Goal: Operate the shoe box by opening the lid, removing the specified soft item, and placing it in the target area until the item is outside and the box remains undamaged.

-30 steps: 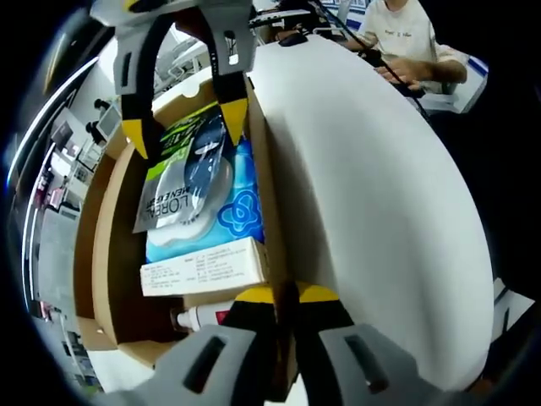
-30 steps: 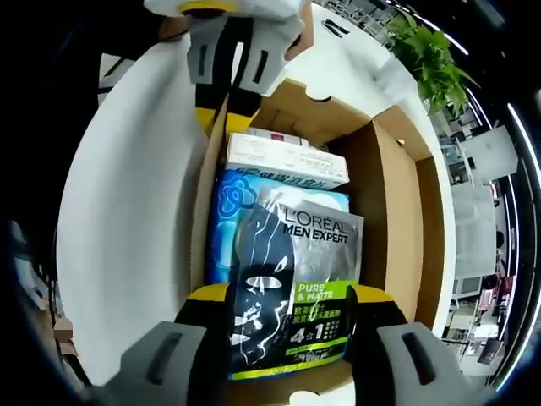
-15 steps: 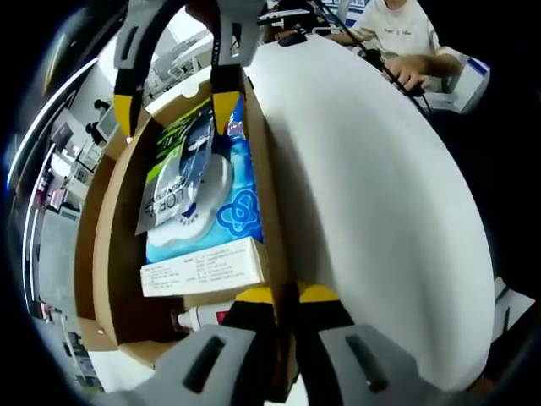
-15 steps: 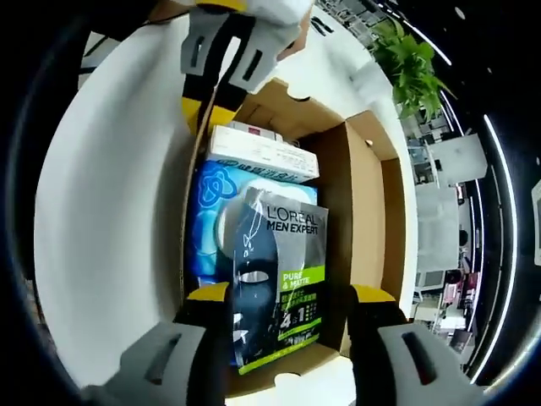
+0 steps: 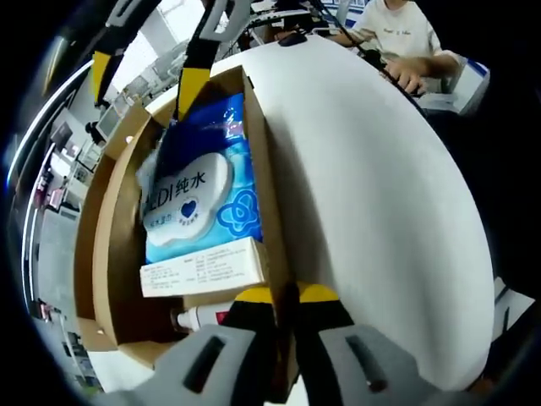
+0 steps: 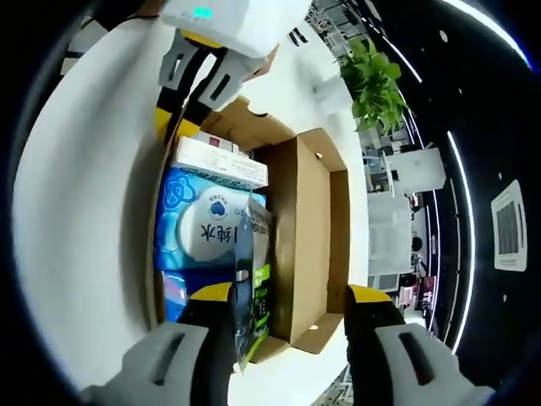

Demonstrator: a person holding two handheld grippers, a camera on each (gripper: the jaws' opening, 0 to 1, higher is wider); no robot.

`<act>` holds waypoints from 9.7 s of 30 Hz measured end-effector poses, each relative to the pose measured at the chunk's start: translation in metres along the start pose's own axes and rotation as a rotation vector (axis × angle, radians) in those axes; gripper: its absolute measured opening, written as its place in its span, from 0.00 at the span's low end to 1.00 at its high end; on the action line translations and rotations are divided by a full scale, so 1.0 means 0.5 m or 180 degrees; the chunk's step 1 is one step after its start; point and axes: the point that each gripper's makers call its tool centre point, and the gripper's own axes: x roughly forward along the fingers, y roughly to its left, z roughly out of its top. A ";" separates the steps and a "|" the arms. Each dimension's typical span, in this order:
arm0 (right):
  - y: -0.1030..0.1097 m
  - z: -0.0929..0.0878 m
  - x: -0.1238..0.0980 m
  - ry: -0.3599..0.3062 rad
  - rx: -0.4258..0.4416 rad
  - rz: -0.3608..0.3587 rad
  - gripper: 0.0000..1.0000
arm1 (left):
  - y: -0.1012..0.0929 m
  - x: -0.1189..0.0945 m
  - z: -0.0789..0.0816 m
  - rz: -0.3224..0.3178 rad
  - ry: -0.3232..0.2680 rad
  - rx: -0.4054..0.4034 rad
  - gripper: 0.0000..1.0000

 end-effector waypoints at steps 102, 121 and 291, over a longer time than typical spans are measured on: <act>0.011 -0.058 0.099 0.0349 -0.0969 -0.0439 0.00 | -0.001 0.008 0.000 -0.0012 0.0055 0.0022 0.04; -0.038 -0.123 -0.035 0.0414 -0.0787 -0.0881 0.00 | -0.001 0.011 -0.001 -0.0012 0.0052 0.0019 0.04; 0.255 -0.505 0.046 -0.0021 0.4697 -0.0062 0.59 | -0.009 0.044 -0.021 -0.0047 0.0270 -0.0049 0.04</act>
